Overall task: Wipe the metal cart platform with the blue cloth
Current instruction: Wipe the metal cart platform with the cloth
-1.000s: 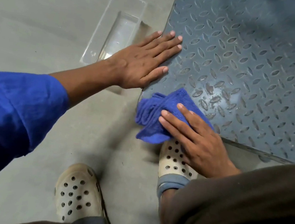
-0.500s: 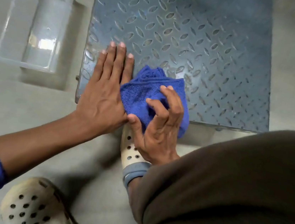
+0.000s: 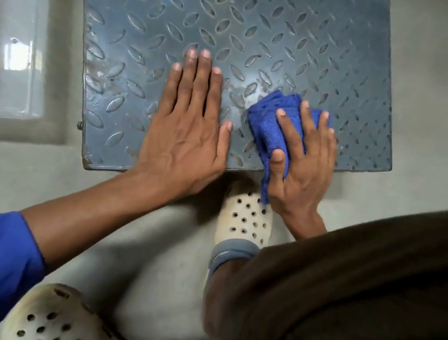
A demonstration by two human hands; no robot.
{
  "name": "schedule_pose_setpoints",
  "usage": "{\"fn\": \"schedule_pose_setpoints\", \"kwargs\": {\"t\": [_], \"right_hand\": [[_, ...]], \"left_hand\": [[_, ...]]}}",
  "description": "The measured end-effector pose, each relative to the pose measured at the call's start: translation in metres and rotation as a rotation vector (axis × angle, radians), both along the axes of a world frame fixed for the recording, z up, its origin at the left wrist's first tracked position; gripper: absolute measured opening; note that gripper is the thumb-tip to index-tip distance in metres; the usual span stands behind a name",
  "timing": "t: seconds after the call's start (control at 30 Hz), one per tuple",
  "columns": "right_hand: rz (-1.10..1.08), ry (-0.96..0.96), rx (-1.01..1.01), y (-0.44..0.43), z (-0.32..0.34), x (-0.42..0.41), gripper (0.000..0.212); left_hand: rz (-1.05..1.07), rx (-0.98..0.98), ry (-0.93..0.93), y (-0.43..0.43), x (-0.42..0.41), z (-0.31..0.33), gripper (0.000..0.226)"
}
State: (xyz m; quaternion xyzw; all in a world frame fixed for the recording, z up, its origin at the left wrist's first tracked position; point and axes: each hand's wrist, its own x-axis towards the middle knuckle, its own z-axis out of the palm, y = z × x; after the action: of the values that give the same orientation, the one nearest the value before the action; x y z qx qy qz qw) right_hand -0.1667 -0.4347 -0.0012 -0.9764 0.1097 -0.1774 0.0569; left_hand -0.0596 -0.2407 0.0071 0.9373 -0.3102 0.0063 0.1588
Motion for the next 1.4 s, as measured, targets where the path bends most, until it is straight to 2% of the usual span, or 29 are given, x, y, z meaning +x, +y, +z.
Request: {"fn": "schedule_pose_setpoints", "kwargs": {"t": [0.13, 0.27, 0.33, 0.47, 0.53, 0.6, 0.73, 0.83, 0.9, 0.97, 1.03, 1.1, 1.17, 1.23, 1.3, 1.4], "right_hand": [[0.064, 0.009, 0.053, 0.055, -0.004, 0.002, 0.062], [0.188, 0.023, -0.002, 0.015, -0.004, 0.006, 0.062], [0.134, -0.025, -0.03, -0.024, -0.007, -0.003, 0.06], [-0.134, -0.159, 0.061, -0.081, -0.011, -0.027, 0.05], [-0.22, -0.168, 0.058, -0.086, -0.012, -0.029, 0.048], [-0.214, -0.159, 0.017, -0.064, -0.013, -0.023, 0.051], [-0.03, -0.064, 0.012, -0.011, -0.006, -0.012, 0.062], [0.08, -0.072, 0.003, -0.043, 0.003, -0.012, 0.075], [-0.016, -0.045, -0.083, -0.098, -0.019, -0.014, 0.083], [-0.148, 0.137, -0.122, -0.153, -0.037, -0.019, 0.086], [-0.296, 0.243, -0.062, -0.165, -0.045, -0.025, 0.071], [-0.346, 0.268, -0.066, -0.141, -0.043, -0.025, 0.069], [-0.261, 0.086, -0.044, -0.101, -0.029, -0.021, 0.065], [-0.098, -0.081, -0.019, -0.078, -0.026, -0.026, 0.064], [0.015, -0.062, 0.003, -0.086, -0.022, -0.034, 0.059], [-0.101, -0.1, 0.111, -0.104, -0.011, -0.043, 0.054]], "left_hand": [[-0.034, 0.027, 0.026, -0.002, -0.003, 0.0, 0.084], [-0.02, 0.011, 0.016, -0.01, -0.005, 0.002, 0.08], [-0.041, 0.022, -0.005, -0.021, -0.011, 0.002, 0.078], [-0.083, 0.04, -0.009, -0.046, -0.019, 0.0, 0.077], [-0.098, 0.042, 0.0, -0.058, -0.021, 0.0, 0.077], [-0.096, 0.062, 0.007, -0.065, -0.023, -0.001, 0.078], [-0.085, 0.08, -0.044, -0.073, -0.025, -0.006, 0.08], [-0.086, 0.031, -0.038, -0.077, -0.022, -0.008, 0.077], [-0.088, 0.009, -0.017, -0.082, -0.02, -0.009, 0.079], [-0.079, 0.032, -0.042, -0.089, -0.021, -0.017, 0.082], [-0.044, 0.024, -0.083, -0.099, -0.02, -0.026, 0.092], [-0.035, 0.03, -0.108, -0.109, -0.018, -0.032, 0.092], [-0.054, 0.061, -0.135, -0.115, -0.018, -0.034, 0.078], [-0.071, 0.075, -0.141, -0.121, -0.018, -0.032, 0.074], [-0.067, 0.062, -0.127, -0.128, -0.019, -0.027, 0.074], [-0.071, 0.008, -0.073, -0.134, -0.024, -0.017, 0.078]]}}
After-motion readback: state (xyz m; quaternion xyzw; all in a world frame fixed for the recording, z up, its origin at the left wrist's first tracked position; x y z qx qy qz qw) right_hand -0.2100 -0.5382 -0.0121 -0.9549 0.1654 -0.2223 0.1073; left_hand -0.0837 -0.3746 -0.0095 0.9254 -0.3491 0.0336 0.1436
